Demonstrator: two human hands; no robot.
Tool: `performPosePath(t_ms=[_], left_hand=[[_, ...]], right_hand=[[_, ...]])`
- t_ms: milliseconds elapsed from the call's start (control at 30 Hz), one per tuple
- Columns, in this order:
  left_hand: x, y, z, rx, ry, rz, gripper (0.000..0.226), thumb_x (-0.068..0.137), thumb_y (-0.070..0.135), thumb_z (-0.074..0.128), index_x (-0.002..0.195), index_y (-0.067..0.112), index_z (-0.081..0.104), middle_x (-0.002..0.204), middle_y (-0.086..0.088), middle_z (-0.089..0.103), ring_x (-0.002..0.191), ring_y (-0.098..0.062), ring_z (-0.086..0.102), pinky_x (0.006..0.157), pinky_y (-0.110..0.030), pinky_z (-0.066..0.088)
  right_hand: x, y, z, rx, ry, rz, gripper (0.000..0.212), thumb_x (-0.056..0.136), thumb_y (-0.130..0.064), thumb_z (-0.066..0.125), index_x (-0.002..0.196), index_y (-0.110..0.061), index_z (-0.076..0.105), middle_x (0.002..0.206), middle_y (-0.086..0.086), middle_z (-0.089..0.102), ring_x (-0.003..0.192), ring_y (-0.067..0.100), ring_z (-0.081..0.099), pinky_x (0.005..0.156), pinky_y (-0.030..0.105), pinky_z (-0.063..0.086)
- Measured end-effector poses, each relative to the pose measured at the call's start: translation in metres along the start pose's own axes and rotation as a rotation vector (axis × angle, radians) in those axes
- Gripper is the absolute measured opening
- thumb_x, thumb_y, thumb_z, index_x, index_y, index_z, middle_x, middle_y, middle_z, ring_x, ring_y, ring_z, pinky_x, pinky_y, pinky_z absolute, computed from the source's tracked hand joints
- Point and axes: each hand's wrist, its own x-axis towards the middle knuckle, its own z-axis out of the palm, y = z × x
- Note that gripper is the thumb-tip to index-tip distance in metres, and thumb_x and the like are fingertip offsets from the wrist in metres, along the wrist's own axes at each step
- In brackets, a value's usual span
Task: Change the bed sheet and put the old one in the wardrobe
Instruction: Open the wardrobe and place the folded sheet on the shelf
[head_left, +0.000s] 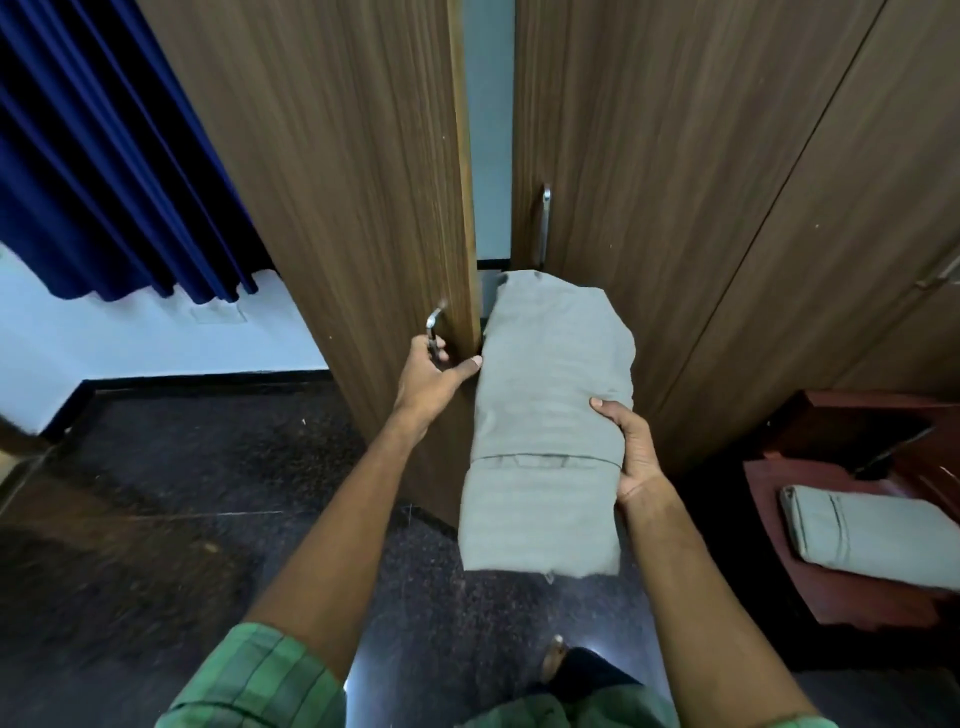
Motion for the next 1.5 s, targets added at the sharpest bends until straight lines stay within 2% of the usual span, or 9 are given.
performPosePath(t_ms=[100, 233, 367, 600, 867, 1067, 1200, 1300, 1500], left_hand=[[-0.025, 0.004, -0.007, 0.068, 0.102, -0.023, 0.064, 0.067, 0.056, 0.089, 0.105, 0.018, 0.053, 0.095, 0.004, 0.059, 0.082, -0.011, 0.059, 0.072, -0.031, 0.048], [-0.052, 0.006, -0.022, 0.169, 0.241, -0.092, 0.072, 0.061, 0.081, 0.076, 0.097, 0.023, 0.055, 0.095, 0.004, 0.068, 0.089, -0.019, 0.067, 0.080, -0.040, 0.055], [-0.072, 0.008, -0.037, 0.357, 0.398, -0.110, 0.077, 0.063, 0.090, 0.064, 0.100, 0.023, 0.053, 0.104, -0.001, 0.070, 0.100, -0.030, 0.067, 0.084, -0.041, 0.053], [-0.114, -0.011, -0.064, 0.444, 0.672, -0.111, 0.074, 0.069, 0.085, 0.058, 0.120, 0.032, 0.054, 0.107, 0.005, 0.071, 0.100, -0.029, 0.069, 0.087, -0.043, 0.052], [-0.150, -0.049, -0.114, 0.030, 0.747, -0.464, 0.087, 0.081, 0.094, 0.034, 0.116, 0.022, 0.069, 0.109, 0.000, 0.068, 0.105, -0.029, 0.062, 0.097, -0.045, 0.047], [-0.152, -0.070, -0.143, -0.113, 0.805, -0.457, 0.104, 0.075, 0.083, 0.055, 0.157, 0.023, 0.028, 0.145, -0.001, 0.057, 0.125, -0.031, 0.061, 0.108, -0.050, 0.048], [-0.150, -0.056, -0.130, -0.012, 0.584, -0.332, 0.081, 0.078, 0.074, 0.063, 0.139, 0.020, 0.057, 0.135, -0.001, 0.066, 0.122, -0.023, 0.063, 0.109, -0.041, 0.048], [-0.142, -0.037, -0.131, -0.339, 0.275, -0.419, 0.061, 0.079, 0.069, 0.072, 0.116, 0.020, 0.071, 0.118, -0.001, 0.075, 0.105, -0.019, 0.072, 0.101, -0.038, 0.053], [-0.120, -0.023, -0.135, -0.772, -0.049, -0.516, 0.058, 0.088, 0.058, 0.070, 0.127, 0.015, 0.068, 0.122, -0.014, 0.074, 0.111, -0.030, 0.072, 0.099, -0.044, 0.054]], right_hand=[[-0.005, 0.009, 0.016, -0.028, -0.038, 0.011, 0.033, 0.088, -0.010, 0.064, 0.122, -0.010, 0.066, 0.105, 0.013, 0.075, 0.090, 0.031, 0.075, 0.076, 0.046, 0.063], [-0.003, 0.023, 0.038, -0.151, -0.105, 0.067, 0.047, 0.084, -0.009, 0.068, 0.131, -0.006, 0.065, 0.118, 0.015, 0.073, 0.103, 0.033, 0.072, 0.089, 0.047, 0.060], [0.000, 0.019, 0.051, -0.272, -0.216, 0.170, 0.045, 0.083, -0.011, 0.068, 0.127, -0.004, 0.066, 0.115, 0.018, 0.074, 0.095, 0.032, 0.075, 0.078, 0.043, 0.062], [0.012, 0.055, 0.058, -0.385, -0.301, 0.307, 0.054, 0.074, -0.014, 0.074, 0.126, -0.004, 0.068, 0.121, 0.021, 0.071, 0.103, 0.037, 0.071, 0.099, 0.051, 0.055], [0.013, 0.105, 0.090, -0.397, -0.365, 0.325, 0.057, 0.073, -0.011, 0.076, 0.129, -0.004, 0.066, 0.118, 0.020, 0.072, 0.105, 0.037, 0.070, 0.100, 0.052, 0.055], [0.009, 0.124, 0.111, -0.371, -0.353, 0.336, 0.043, 0.082, -0.011, 0.070, 0.124, -0.007, 0.067, 0.113, 0.017, 0.074, 0.098, 0.034, 0.073, 0.081, 0.045, 0.062], [0.012, 0.128, 0.125, -0.337, -0.331, 0.314, 0.038, 0.086, -0.013, 0.068, 0.124, -0.008, 0.066, 0.108, 0.016, 0.075, 0.093, 0.032, 0.074, 0.077, 0.044, 0.062], [0.020, 0.125, 0.134, -0.313, -0.328, 0.281, 0.032, 0.088, -0.014, 0.067, 0.119, -0.008, 0.067, 0.105, 0.015, 0.076, 0.092, 0.032, 0.074, 0.080, 0.044, 0.061], [0.035, 0.118, 0.144, -0.248, -0.297, 0.227, 0.049, 0.084, -0.016, 0.070, 0.132, -0.006, 0.064, 0.126, 0.022, 0.070, 0.114, 0.040, 0.068, 0.101, 0.056, 0.054]])
